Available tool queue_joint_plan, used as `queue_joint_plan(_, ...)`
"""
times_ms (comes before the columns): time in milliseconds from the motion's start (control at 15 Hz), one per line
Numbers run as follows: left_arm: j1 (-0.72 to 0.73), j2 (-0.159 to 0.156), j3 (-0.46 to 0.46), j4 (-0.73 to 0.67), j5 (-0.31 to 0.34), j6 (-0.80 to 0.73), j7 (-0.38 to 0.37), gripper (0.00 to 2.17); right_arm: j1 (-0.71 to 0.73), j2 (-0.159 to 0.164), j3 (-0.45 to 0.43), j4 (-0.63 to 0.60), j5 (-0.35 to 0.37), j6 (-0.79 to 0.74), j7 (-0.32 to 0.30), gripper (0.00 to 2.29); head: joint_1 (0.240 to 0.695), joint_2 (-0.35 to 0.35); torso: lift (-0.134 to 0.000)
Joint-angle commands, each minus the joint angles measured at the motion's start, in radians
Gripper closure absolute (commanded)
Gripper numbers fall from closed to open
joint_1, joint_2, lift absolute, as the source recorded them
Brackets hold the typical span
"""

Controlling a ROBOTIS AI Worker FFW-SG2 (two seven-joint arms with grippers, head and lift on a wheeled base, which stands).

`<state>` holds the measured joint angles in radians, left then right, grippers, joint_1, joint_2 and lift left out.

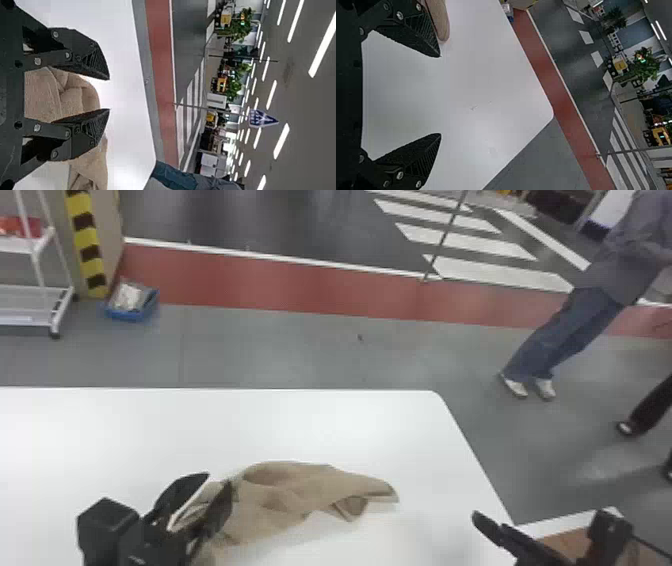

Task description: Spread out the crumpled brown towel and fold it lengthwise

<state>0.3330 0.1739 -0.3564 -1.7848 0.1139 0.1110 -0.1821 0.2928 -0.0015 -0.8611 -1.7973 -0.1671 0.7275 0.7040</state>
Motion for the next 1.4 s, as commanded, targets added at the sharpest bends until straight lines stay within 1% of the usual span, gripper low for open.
queue_joint_plan(0, -0.002, 0.003, 0.004, 0.016, -0.053, 0.011, 0.012, 0.04, -0.006, 0.002, 0.001, -0.001, 0.004, 0.008, 0.000, 0.19, 0.695, -0.350, 0.000)
queue_joint_plan(67, 0.003, 0.007, 0.007, 0.016, -0.069, 0.023, 0.021, 0.04, -0.006, 0.002, 0.002, -0.001, 0.004, 0.008, 0.000, 0.19, 0.695, -0.350, 0.000)
queue_joint_plan(200, 0.023, 0.016, 0.013, 0.015, -0.073, 0.020, 0.030, 0.04, -0.006, 0.002, 0.002, -0.002, 0.006, 0.008, 0.000, 0.19, 0.695, -0.350, 0.000)
queue_joint_plan(333, 0.061, 0.018, 0.017, -0.002, -0.073, 0.020, 0.049, 0.05, -0.006, 0.002, 0.004, -0.002, 0.011, 0.008, -0.001, 0.19, 0.695, -0.350, 0.000)
queue_joint_plan(467, 0.103, 0.018, 0.013, -0.033, -0.077, 0.020, 0.113, 0.09, -0.006, 0.002, 0.010, -0.001, 0.015, 0.008, -0.006, 0.19, 0.695, -0.350, 0.000)
queue_joint_plan(533, 0.121, 0.018, -0.001, -0.053, -0.076, 0.020, 0.162, 0.12, -0.006, 0.002, 0.014, -0.001, 0.018, 0.008, -0.009, 0.19, 0.695, -0.350, 0.000)
queue_joint_plan(600, 0.141, 0.021, -0.019, -0.084, -0.077, 0.020, 0.199, 0.25, -0.006, 0.002, 0.014, -0.001, 0.018, 0.008, -0.009, 0.19, 0.695, -0.350, 0.000)
queue_joint_plan(667, 0.159, 0.027, -0.041, -0.116, -0.077, 0.023, 0.222, 0.27, -0.006, 0.002, 0.016, 0.003, 0.020, 0.005, -0.009, 0.19, 0.695, -0.350, 0.000)
queue_joint_plan(733, 0.167, 0.033, -0.058, -0.147, -0.076, 0.082, 0.224, 0.27, -0.004, 0.002, 0.014, 0.004, 0.020, 0.005, -0.009, 0.19, 0.695, -0.350, 0.000)
queue_joint_plan(800, 0.170, 0.036, -0.075, -0.174, -0.060, 0.168, 0.222, 0.28, -0.001, 0.002, 0.013, 0.009, 0.020, -0.004, -0.009, 0.19, 0.695, -0.350, 0.000)
queue_joint_plan(867, 0.172, 0.036, -0.091, -0.183, -0.034, 0.214, 0.222, 0.30, 0.000, 0.002, 0.010, 0.012, 0.020, -0.007, -0.008, 0.19, 0.695, -0.350, 0.000)
queue_joint_plan(933, 0.172, 0.035, -0.111, -0.186, -0.023, 0.247, 0.237, 0.35, 0.002, 0.002, 0.007, 0.016, 0.020, -0.013, -0.008, 0.19, 0.695, -0.350, 0.000)
queue_joint_plan(1200, 0.161, 0.032, -0.234, -0.166, -0.025, 0.278, 0.415, 0.35, 0.005, 0.002, 0.013, 0.041, 0.018, -0.047, -0.004, 0.19, 0.695, -0.350, 0.000)
queue_joint_plan(1333, 0.162, 0.042, -0.277, -0.179, -0.028, 0.275, 0.484, 0.35, 0.006, 0.002, 0.010, 0.041, 0.018, -0.047, -0.004, 0.19, 0.695, -0.350, 0.000)
